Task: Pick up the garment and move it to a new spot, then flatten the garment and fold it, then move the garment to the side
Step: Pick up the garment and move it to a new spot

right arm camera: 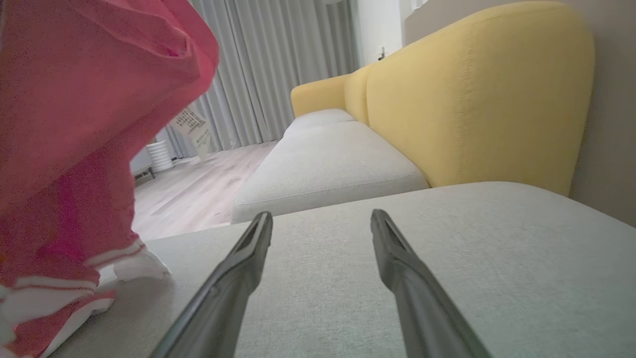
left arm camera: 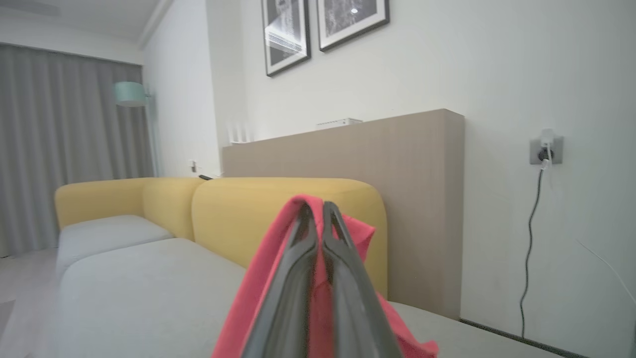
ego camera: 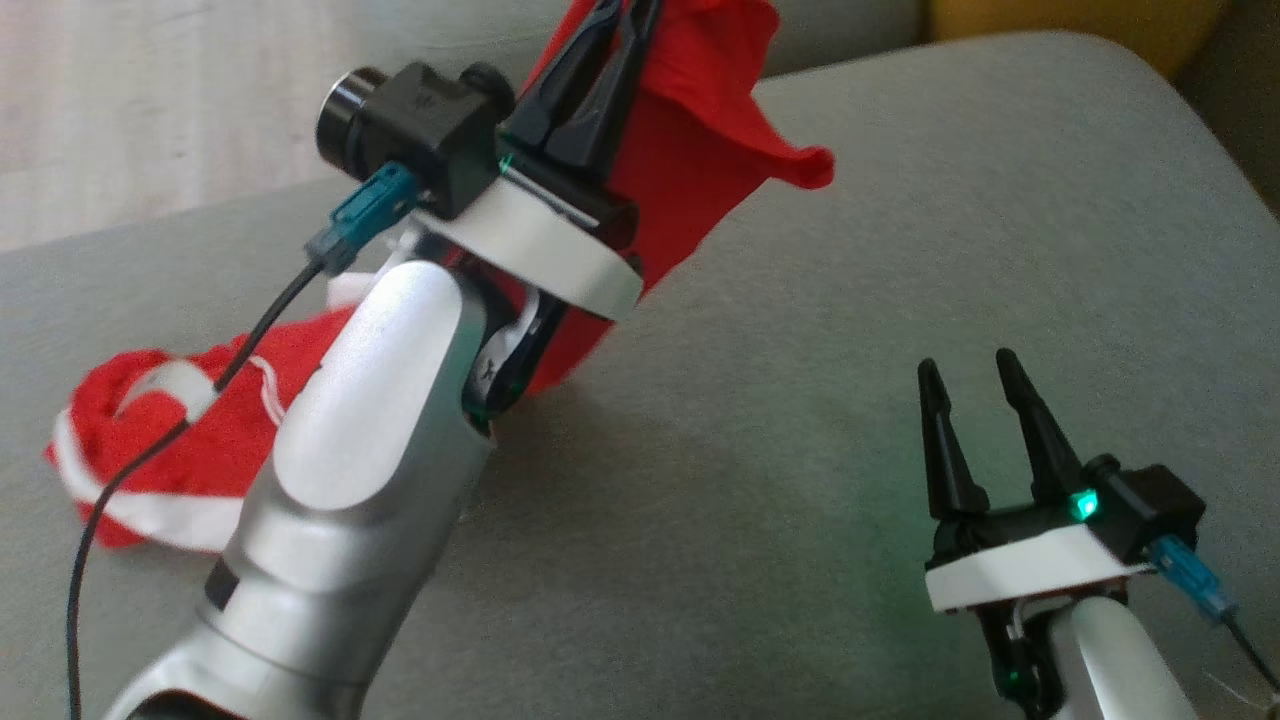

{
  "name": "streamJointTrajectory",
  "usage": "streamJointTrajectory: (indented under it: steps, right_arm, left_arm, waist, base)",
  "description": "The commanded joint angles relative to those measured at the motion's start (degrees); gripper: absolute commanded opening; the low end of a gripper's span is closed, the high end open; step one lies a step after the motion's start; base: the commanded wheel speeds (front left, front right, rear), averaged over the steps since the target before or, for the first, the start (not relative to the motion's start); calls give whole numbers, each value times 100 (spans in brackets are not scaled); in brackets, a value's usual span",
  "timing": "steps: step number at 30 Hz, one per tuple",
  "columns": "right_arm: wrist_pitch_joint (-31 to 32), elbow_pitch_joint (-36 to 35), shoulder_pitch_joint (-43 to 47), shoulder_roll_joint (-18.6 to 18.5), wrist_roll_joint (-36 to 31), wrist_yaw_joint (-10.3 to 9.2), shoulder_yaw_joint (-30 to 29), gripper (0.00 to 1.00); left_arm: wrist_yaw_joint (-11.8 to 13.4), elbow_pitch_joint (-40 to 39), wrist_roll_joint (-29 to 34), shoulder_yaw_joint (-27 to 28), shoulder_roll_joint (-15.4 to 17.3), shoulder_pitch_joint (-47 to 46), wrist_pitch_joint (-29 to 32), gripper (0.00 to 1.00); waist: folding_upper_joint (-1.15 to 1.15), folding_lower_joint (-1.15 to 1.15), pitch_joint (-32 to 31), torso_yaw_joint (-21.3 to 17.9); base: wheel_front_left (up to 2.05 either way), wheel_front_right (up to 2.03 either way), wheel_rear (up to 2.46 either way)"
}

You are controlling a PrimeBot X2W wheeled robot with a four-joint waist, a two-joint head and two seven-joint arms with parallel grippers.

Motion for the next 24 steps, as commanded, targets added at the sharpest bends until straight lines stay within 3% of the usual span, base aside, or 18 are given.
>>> streamJointTrajectory:
  steps: [1,9,15,16,17,24]
  right_arm:
    - [-61,-217,-245,-37,57,-4,158,100]
    - [-61,-402,-456,-37,404,-4,307,100]
    - [-61,-518,-545,-37,647,-4,454,100]
    - [-61,-529,-555,-37,668,-4,473,100]
    - [-61,-538,-564,-37,685,-4,484,100]
    - [-61,-565,-587,-37,650,-4,448,100]
  left_arm:
    - [-30,-162,-8,108,123,-399,47,0]
    - [-31,304,-92,-137,128,-818,206,0]
    - [-31,830,-26,-260,158,-1327,-91,0]
    - [-31,957,10,-319,186,-1429,-189,45]
    - [-31,1117,12,-361,202,-1513,-273,100]
    - [-31,2214,42,-718,321,-1879,-795,100]
  waist:
    - [0,0,221,-413]
    - [0,0,763,-1330]
    - [0,0,1132,-1855]
    - [0,0,1171,-1909]
    - [0,0,1201,-1945]
    - [0,0,1218,-1860]
  base:
    - [0,0,0]
    - [0,0,0]
    - [0,0,0]
    - [0,0,0]
    - [0,0,0]
    - [0,0,0]
